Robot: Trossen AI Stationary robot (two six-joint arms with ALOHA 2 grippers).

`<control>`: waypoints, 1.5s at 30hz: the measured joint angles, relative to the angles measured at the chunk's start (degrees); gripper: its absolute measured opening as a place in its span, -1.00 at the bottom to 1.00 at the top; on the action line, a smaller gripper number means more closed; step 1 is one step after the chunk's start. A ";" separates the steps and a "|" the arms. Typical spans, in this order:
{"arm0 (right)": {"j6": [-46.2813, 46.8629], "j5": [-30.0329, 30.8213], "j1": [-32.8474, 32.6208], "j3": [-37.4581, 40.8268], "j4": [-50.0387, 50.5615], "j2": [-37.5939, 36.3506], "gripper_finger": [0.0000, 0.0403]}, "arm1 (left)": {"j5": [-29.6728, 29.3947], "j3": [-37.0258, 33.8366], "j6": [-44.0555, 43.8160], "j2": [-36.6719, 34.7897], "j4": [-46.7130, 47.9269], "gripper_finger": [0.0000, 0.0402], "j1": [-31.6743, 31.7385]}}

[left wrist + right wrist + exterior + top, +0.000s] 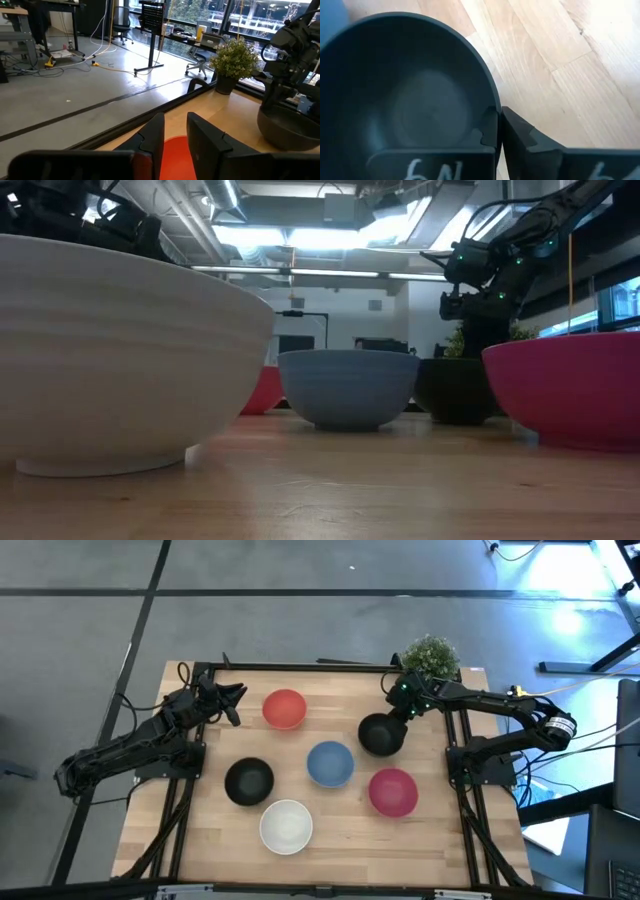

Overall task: Nest bowls inside each other
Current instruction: Stack the top black bowl on top of the blue bowl

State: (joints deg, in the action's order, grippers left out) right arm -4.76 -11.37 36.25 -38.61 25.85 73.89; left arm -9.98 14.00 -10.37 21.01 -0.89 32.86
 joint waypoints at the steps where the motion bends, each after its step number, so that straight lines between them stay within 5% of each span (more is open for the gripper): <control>1: 0.15 -0.09 0.00 0.00 0.00 0.00 -0.95 | 0.00 0.00 0.00 0.00 0.00 -0.62 0.01; 15: -0.33 -4.24 -0.68 -14.24 8.52 0.00 -0.95 | 0.00 0.00 0.00 -0.01 0.00 -0.63 0.00; 26: 4.83 -4.90 -12.35 -27.72 16.15 2.74 -0.95 | 0.02 0.00 -0.01 -0.01 0.00 -0.59 0.01; 45: 7.51 -6.41 -24.26 -30.32 4.70 20.83 -0.95 | 0.68 0.00 -0.17 0.01 0.77 -0.61 0.00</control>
State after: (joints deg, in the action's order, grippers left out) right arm 2.76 -17.78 11.99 -68.93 30.55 94.72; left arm -9.30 14.00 -10.54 21.02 -0.12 32.86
